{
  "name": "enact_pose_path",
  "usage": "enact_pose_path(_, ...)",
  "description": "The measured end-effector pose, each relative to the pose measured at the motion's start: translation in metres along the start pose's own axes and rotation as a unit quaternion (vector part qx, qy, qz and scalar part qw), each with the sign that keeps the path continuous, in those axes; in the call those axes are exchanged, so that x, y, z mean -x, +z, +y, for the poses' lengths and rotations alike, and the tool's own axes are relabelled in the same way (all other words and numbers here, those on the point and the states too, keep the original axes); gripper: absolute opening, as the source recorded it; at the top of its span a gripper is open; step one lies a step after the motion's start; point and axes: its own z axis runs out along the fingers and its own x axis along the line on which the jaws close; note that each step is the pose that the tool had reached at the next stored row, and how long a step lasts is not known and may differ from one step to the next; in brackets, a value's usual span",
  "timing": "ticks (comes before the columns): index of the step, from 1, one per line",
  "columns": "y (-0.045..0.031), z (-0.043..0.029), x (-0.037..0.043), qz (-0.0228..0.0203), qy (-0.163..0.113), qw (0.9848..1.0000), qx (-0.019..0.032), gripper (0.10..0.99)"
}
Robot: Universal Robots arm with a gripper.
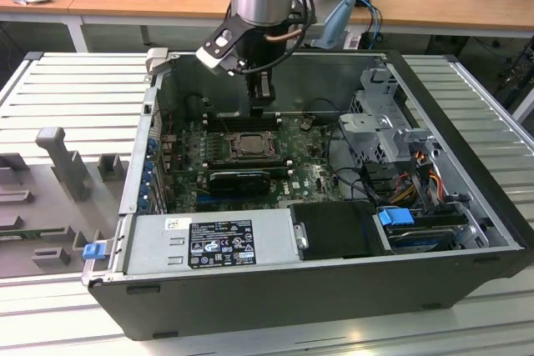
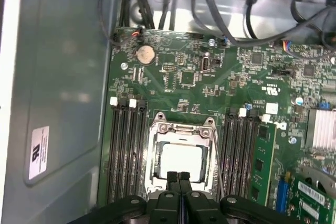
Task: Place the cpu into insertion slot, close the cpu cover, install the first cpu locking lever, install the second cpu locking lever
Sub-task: 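Install the first cpu locking lever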
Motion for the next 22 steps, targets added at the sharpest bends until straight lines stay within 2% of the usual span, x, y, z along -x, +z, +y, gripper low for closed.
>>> enact_pose_path(10,0.0000,0.0000,0.0000,0.0001,-0.038,0.9993,-0.0015,0.106)
enact_pose_path(13,0.0000,0.0000,0.0000,0.0001,-0.054,0.9985,-0.0021,0.106)
enact_pose_path(16,0.0001,0.0000,0.0000,0.0002,-0.090,0.9960,-0.0035,0.106)
enact_pose_path(17,0.0002,0.0000,0.0000,0.0003,-0.104,0.9946,-0.0040,0.106)
enact_pose_path(18,0.0004,0.0000,0.0000,0.0003,-0.128,0.9918,-0.0050,0.106)
enact_pose_path(19,0.0005,0.0004,0.0001,0.0003,-0.140,0.9902,-0.0055,0.106)
enact_pose_path(22,0.0005,0.0011,0.0001,0.0004,-0.163,0.9866,-0.0064,0.106)
